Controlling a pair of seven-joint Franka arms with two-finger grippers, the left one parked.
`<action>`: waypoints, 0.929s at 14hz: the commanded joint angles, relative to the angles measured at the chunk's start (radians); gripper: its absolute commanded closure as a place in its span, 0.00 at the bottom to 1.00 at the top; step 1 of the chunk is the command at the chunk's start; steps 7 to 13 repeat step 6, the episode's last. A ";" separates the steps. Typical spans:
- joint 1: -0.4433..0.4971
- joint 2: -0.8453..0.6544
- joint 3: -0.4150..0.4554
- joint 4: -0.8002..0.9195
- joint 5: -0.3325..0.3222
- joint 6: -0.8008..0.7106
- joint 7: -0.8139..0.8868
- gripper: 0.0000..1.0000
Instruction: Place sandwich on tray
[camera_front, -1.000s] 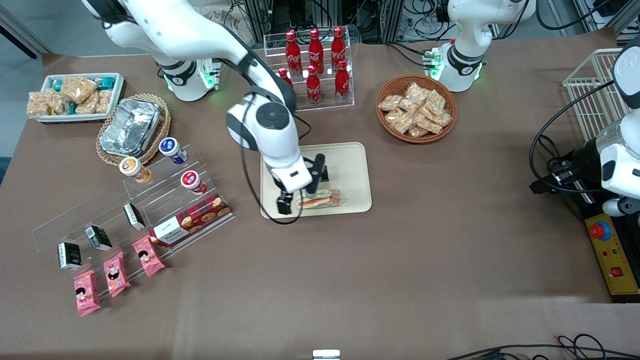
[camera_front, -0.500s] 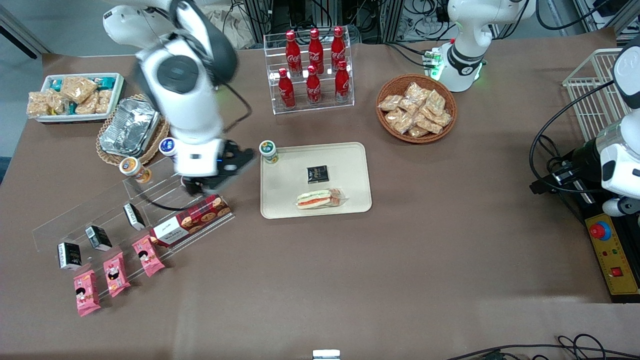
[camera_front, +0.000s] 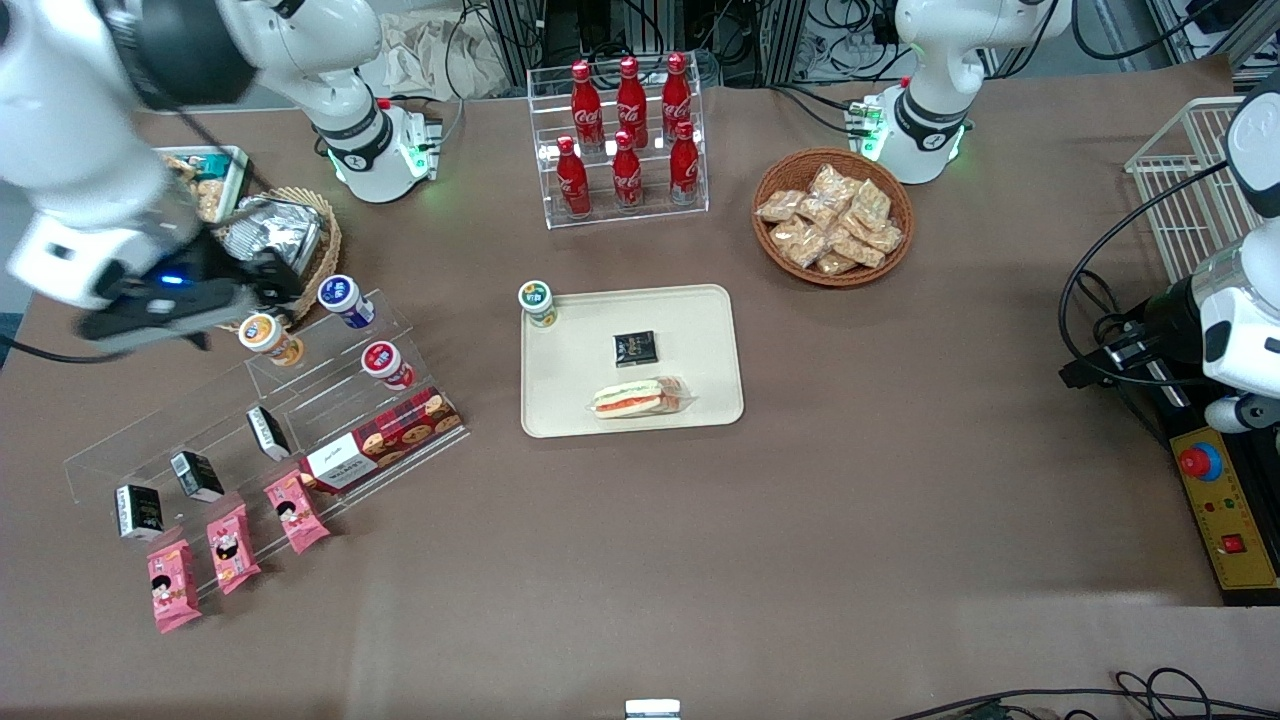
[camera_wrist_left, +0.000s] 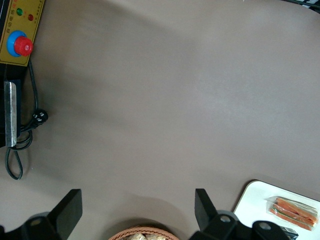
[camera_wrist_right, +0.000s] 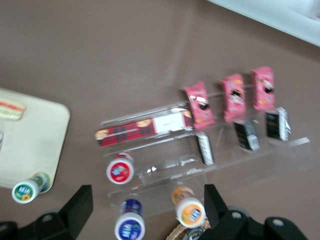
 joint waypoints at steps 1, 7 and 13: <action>-0.020 -0.035 -0.083 -0.017 0.033 -0.011 0.014 0.01; -0.020 -0.005 -0.199 -0.002 0.032 -0.040 0.018 0.01; -0.020 -0.005 -0.199 -0.002 0.032 -0.040 0.018 0.01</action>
